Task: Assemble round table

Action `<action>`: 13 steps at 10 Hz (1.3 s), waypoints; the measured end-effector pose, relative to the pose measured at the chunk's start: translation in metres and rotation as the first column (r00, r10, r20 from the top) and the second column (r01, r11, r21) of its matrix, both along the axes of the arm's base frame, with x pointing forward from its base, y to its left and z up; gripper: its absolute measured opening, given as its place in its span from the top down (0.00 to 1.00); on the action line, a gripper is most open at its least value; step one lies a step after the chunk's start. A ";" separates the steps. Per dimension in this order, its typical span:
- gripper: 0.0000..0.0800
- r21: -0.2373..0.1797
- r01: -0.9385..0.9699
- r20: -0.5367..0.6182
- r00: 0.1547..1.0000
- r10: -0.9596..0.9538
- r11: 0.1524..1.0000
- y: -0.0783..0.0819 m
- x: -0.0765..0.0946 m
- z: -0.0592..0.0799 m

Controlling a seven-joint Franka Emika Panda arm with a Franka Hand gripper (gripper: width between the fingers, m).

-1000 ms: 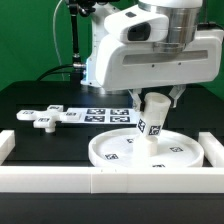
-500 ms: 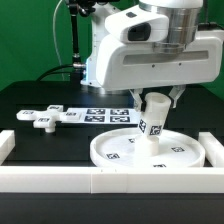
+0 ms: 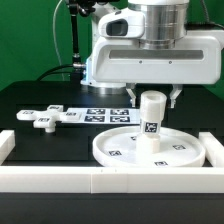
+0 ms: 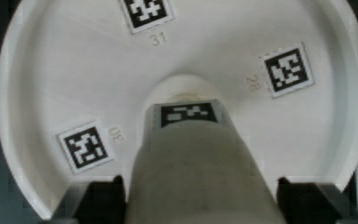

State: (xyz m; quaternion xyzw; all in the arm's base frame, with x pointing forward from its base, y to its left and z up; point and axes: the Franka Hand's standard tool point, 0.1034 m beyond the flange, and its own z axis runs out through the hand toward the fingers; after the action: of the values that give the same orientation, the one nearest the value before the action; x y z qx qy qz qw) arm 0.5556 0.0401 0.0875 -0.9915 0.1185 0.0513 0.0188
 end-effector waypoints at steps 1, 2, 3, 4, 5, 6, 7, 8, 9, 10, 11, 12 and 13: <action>0.49 0.001 0.042 0.033 0.999 -0.042 0.999 -0.001 -0.002 0.000; 0.49 -0.003 0.125 0.047 0.991 -0.124 0.992 -0.001 -0.003 0.000; 0.49 -0.005 0.173 0.046 0.984 -0.173 0.985 -0.001 -0.002 0.000; 0.49 -0.006 0.222 0.044 0.974 -0.222 0.975 -0.001 -0.002 0.000; 0.49 -0.007 0.320 0.038 0.947 -0.320 0.947 -0.002 -0.002 0.000; 0.49 -0.007 0.341 0.037 0.939 -0.341 0.940 -0.002 -0.002 0.000; 0.49 -0.005 0.438 0.031 0.899 -0.438 0.899 -0.003 -0.002 0.000; 0.49 0.011 0.557 0.024 0.830 -0.557 0.830 -0.005 -0.002 -0.001; 0.49 0.026 0.659 0.018 0.752 -0.659 0.752 -0.006 -0.003 -0.001; 0.49 0.038 0.749 0.011 0.661 -0.750 0.661 -0.005 -0.005 -0.001; 0.49 0.042 0.802 0.008 0.597 -0.803 0.596 -0.003 -0.007 -0.003; 0.49 0.046 0.847 0.002 0.531 -0.848 0.530 0.000 -0.009 -0.005; 0.49 0.042 0.890 -0.014 0.456 -0.890 0.455 0.004 -0.009 -0.005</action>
Offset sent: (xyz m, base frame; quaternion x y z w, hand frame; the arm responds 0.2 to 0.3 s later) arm 0.0000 0.0000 0.0000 0.0000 0.0000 0.1296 0.9916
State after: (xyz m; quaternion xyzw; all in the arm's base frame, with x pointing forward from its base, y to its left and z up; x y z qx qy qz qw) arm 0.5465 0.0445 0.0823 -0.7836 0.6170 0.0315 0.0649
